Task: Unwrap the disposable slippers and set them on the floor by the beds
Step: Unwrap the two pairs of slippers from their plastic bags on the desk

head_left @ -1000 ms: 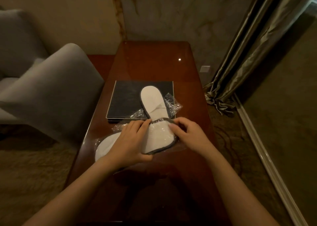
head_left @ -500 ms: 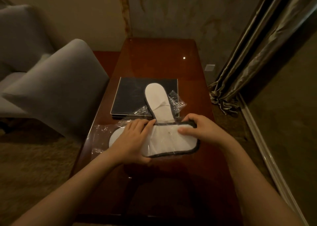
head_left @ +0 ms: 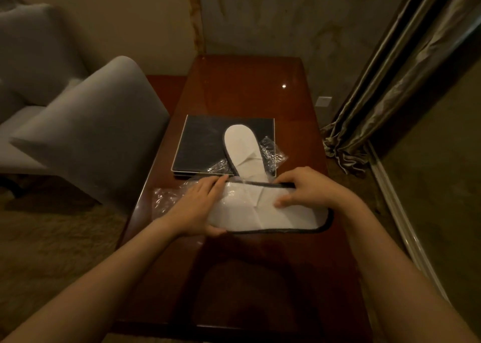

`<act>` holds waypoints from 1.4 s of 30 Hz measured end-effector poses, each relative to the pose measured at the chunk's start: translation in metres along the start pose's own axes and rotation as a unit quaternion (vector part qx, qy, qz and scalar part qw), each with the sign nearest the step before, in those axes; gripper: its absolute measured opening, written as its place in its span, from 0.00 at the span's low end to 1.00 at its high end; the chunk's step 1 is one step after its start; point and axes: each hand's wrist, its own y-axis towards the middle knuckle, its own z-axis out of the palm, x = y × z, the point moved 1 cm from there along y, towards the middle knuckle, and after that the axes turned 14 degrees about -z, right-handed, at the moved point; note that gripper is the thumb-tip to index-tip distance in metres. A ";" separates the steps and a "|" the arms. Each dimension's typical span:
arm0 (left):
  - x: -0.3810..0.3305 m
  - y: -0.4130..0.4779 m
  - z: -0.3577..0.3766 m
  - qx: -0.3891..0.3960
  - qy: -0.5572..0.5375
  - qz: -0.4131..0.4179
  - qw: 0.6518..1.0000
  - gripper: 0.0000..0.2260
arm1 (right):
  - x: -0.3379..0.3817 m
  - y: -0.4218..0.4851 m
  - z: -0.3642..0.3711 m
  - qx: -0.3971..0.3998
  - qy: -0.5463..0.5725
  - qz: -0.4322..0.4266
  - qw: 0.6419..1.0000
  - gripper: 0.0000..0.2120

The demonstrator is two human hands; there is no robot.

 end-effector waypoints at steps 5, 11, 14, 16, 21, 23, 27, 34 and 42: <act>0.020 0.002 0.011 0.021 -0.035 -0.066 0.997 0.54 | -0.022 -0.015 -0.014 -0.067 0.030 0.028 0.997 0.14; 0.020 0.003 0.021 0.031 -0.023 -0.037 0.999 0.47 | -0.044 -0.033 -0.018 -0.145 0.089 0.065 0.983 0.10; 0.021 0.001 0.029 0.075 0.016 -0.033 0.997 0.50 | -0.058 -0.037 -0.016 -0.232 0.162 0.101 0.954 0.06; 0.017 -0.001 0.035 0.112 0.035 -0.036 0.992 0.53 | -0.069 -0.031 -0.007 -0.290 0.204 0.133 0.926 0.06; -0.004 0.005 0.049 0.159 0.049 -0.044 0.985 0.55 | -0.094 -0.001 0.024 -0.369 0.292 0.199 0.860 0.07; -0.011 0.009 0.049 0.150 0.076 -0.029 0.985 0.54 | -0.102 0.010 0.034 -0.384 0.314 0.221 0.840 0.07; -0.024 0.014 0.047 0.103 0.174 0.005 0.979 0.51 | -0.113 0.025 0.042 -0.398 0.321 0.249 0.823 0.10; -0.045 0.014 0.060 0.277 -0.014 -0.136 0.951 0.57 | -0.120 0.029 0.038 -0.417 0.310 0.230 0.823 0.14; -0.052 0.091 0.020 0.057 -0.284 -0.314 0.904 0.23 | -0.134 0.027 0.032 -0.460 0.325 0.212 0.799 0.05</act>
